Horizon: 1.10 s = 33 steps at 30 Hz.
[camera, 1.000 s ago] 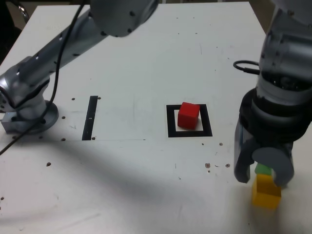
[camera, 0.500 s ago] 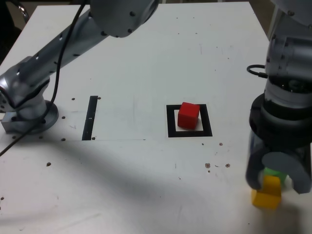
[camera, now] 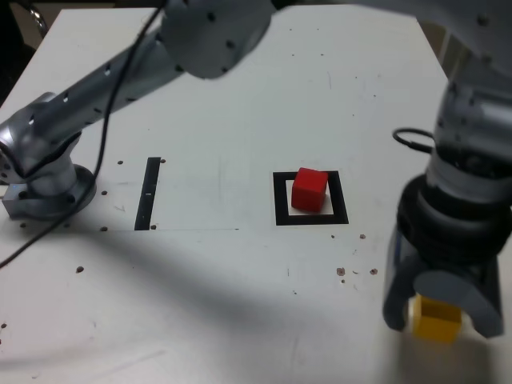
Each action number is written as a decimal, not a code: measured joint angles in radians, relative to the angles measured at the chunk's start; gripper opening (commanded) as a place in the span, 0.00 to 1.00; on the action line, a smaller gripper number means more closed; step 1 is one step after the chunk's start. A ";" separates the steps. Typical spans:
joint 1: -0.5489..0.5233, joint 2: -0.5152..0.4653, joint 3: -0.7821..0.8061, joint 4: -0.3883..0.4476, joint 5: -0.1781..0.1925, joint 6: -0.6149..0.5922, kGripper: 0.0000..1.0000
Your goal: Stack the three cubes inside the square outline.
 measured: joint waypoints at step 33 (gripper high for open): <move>0.048 0.097 -0.079 0.020 0.002 0.062 0.32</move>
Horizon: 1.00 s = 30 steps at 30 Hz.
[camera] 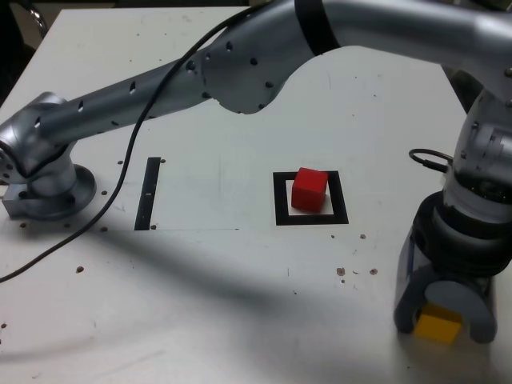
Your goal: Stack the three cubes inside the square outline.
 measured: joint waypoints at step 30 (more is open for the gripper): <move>0.021 -0.189 0.179 0.004 0.021 0.006 0.22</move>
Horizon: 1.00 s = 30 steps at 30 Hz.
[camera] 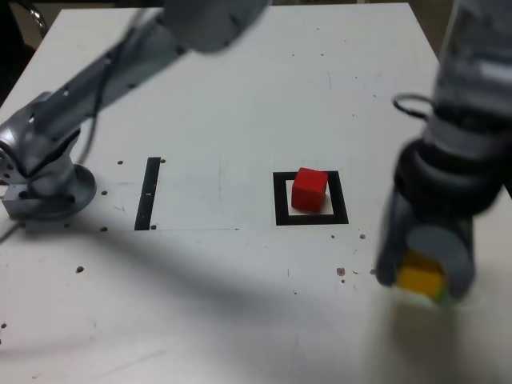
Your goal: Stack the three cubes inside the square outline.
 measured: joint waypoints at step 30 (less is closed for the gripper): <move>0.247 -0.393 0.612 -0.109 0.065 0.137 0.24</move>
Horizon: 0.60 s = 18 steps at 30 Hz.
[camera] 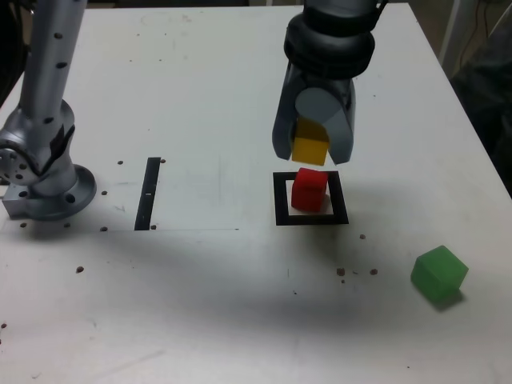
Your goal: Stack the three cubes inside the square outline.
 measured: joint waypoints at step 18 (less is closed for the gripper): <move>0.070 -0.007 0.171 -0.205 -0.047 0.066 0.25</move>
